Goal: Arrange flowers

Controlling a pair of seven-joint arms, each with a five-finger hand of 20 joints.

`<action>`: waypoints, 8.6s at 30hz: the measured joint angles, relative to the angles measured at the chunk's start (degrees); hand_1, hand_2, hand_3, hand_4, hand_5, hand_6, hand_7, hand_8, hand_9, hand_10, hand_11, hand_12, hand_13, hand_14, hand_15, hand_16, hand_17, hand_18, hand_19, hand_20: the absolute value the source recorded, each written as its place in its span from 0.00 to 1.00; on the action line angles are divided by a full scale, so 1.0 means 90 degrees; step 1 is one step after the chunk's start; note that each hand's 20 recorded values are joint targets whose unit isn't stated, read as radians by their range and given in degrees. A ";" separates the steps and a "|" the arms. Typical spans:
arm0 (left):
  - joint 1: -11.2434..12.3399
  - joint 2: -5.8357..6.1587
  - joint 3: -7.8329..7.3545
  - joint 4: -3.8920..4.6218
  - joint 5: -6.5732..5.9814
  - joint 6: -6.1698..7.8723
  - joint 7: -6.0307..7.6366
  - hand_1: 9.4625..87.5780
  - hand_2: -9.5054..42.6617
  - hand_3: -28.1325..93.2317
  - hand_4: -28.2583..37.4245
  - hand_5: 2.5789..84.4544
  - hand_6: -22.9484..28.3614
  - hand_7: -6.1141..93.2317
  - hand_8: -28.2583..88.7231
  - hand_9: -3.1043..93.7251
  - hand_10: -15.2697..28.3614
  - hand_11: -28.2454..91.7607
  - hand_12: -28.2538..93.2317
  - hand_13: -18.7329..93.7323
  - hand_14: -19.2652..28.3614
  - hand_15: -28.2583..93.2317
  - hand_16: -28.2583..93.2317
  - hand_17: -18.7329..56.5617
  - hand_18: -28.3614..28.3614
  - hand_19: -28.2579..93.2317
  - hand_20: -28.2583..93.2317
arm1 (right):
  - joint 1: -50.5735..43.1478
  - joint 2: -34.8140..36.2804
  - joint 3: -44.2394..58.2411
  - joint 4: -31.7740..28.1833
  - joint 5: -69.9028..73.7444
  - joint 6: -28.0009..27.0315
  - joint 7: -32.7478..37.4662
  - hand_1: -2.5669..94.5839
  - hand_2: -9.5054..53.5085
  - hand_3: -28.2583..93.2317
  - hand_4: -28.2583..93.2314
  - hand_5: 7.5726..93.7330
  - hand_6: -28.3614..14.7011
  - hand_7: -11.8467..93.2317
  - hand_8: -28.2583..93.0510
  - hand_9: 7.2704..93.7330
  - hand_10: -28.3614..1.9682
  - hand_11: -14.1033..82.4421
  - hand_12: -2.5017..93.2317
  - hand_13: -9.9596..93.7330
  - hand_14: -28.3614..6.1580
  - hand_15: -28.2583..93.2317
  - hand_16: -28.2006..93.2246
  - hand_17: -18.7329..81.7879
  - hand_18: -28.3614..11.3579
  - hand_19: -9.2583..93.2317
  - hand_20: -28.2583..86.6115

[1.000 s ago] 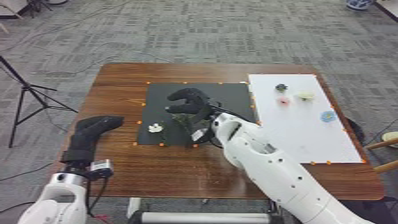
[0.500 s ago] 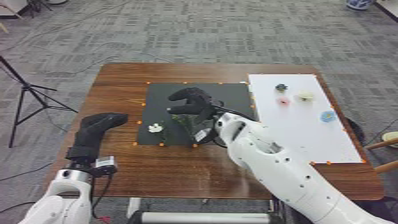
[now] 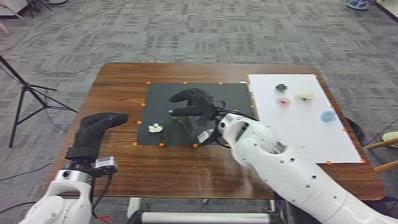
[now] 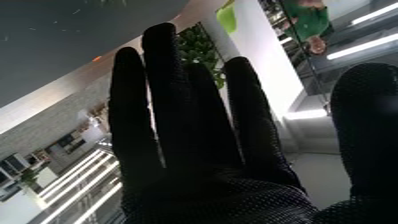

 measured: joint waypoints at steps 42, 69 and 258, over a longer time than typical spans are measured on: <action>0.1467 -0.0446 -0.0485 -0.0137 -0.0710 0.2526 0.0725 0.23 0.06 0.84 0.12 0.76 0.43 0.34 0.16 0.63 0.66 0.46 0.36 0.54 0.73 0.45 0.25 0.34 0.71 0.39 0.43 | -0.0636 0.0591 0.1167 -0.0405 0.0432 -0.0260 0.0445 0.24 0.23 0.77 0.10 0.51 0.59 0.23 0.16 0.48 0.42 0.21 0.15 0.61 0.32 0.44 0.45 0.44 0.19 0.57 0.59; -0.1714 -0.1038 0.1452 0.1295 -0.1341 0.2155 0.1222 0.22 0.06 0.84 0.11 0.75 0.41 0.36 0.15 0.62 0.64 0.47 0.36 0.55 0.71 0.44 0.25 0.34 0.71 0.38 0.43 | -0.0552 0.0428 0.0943 -0.0361 0.0339 -0.0684 0.0139 0.24 0.25 0.78 0.09 0.52 0.59 0.23 0.16 0.47 0.40 0.20 0.15 0.61 0.32 0.44 0.45 0.43 0.20 0.56 0.58; -0.2678 -0.1060 0.2171 0.1255 -0.1174 0.1280 -0.0157 0.22 0.10 0.81 0.15 0.74 0.46 0.29 0.18 0.59 0.67 0.46 0.36 0.53 0.76 0.46 0.24 0.30 0.75 0.43 0.43 | -0.0453 0.0600 0.0744 -0.0526 -0.0063 -0.2143 0.0087 0.19 0.26 0.82 0.08 0.53 0.63 0.28 0.14 0.47 0.43 0.21 0.16 0.59 0.31 0.44 0.44 0.41 0.20 0.56 0.57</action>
